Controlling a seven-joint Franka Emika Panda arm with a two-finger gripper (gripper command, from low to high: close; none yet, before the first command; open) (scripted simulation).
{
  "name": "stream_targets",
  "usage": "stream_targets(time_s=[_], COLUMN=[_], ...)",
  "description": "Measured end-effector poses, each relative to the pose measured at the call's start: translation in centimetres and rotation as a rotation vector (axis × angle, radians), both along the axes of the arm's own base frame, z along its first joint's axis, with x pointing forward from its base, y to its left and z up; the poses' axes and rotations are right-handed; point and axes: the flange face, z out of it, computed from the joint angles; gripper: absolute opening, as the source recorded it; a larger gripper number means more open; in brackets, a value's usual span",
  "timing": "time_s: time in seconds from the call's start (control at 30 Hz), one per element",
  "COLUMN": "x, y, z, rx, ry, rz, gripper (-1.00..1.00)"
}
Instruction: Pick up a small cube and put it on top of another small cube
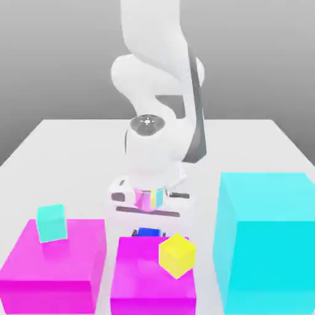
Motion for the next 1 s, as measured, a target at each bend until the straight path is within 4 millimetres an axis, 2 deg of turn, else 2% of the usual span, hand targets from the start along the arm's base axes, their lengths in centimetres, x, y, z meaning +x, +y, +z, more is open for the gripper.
stream_targets(time_s=[0.1, 0.4, 1.0], x=[0.0, 0.1, 9.8], y=[0.0, 0.0, 4.1], z=[0.0, 6.1, 15.0], rx=[0.000, 0.000, 0.002], ry=[0.000, 0.000, -0.006], rz=[0.000, 0.012, 0.950], gripper=[-1.00, -1.00, -1.00])
